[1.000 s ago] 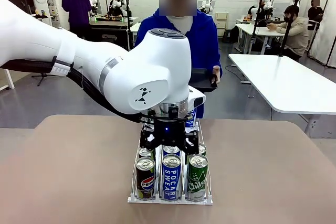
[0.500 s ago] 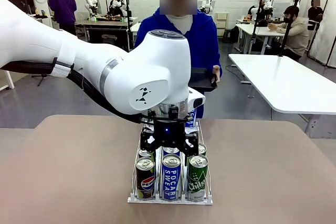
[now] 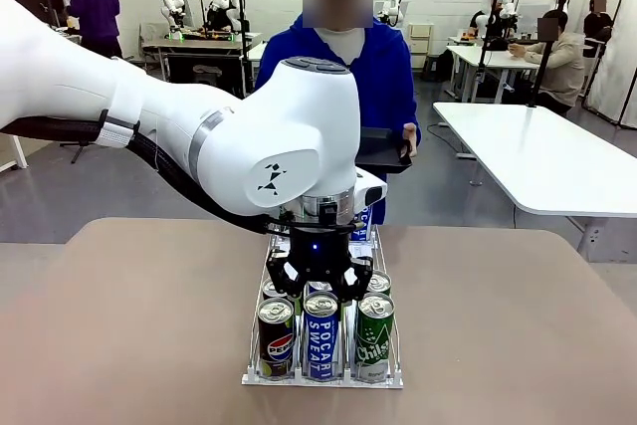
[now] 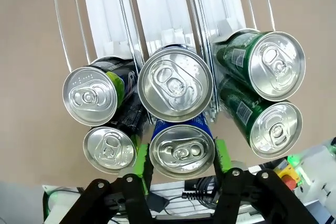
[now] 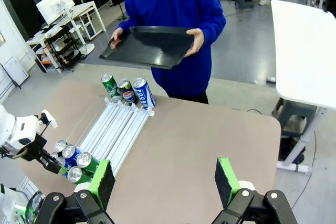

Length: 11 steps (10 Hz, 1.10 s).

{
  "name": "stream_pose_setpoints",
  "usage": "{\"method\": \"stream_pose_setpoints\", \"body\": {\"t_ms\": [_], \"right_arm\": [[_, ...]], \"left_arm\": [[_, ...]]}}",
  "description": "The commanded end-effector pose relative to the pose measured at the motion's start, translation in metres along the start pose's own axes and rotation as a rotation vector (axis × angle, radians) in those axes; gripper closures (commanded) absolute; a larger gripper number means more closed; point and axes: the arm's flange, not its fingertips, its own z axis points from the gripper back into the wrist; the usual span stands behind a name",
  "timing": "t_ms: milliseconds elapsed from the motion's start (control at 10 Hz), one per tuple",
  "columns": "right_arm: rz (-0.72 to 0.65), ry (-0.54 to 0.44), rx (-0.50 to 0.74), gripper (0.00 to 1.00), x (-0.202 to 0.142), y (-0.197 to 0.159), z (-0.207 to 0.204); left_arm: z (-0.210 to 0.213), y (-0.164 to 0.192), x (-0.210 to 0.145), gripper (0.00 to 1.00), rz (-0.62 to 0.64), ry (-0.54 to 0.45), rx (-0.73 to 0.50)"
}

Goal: Retrieve and hand over the desired beverage to the person.
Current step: Pick up a can of the same type that the person held from the Automatic Can Dispenser.

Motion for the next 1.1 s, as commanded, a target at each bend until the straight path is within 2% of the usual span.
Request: {"method": "stream_pose_setpoints", "body": {"t_ms": [0, 400, 500, 700, 1000], "right_arm": [[0.003, -0.006, 0.028, 0.0, 0.0, 0.0, -0.002], [0.003, -0.006, 0.028, 0.0, 0.0, 0.0, -0.002], [0.003, -0.006, 0.028, 0.0, 0.0, 0.0, -0.002], [0.003, -0.006, 0.028, 0.0, 0.0, 0.0, -0.002], [0.003, -0.006, 0.028, 0.0, 0.0, 0.0, -0.002]], "left_arm": [[0.0, -0.002, -0.002, 1.0, 0.016, 0.035, 0.002], [0.003, -0.002, -0.001, 1.0, 0.026, 0.042, -0.002], [0.013, -0.004, -0.001, 0.55, 0.041, 0.04, 0.011], [0.056, -0.01, -0.002, 0.55, 0.053, -0.014, -0.002], [0.156, -0.029, -0.002, 0.55, 0.079, -0.133, -0.002]]}}
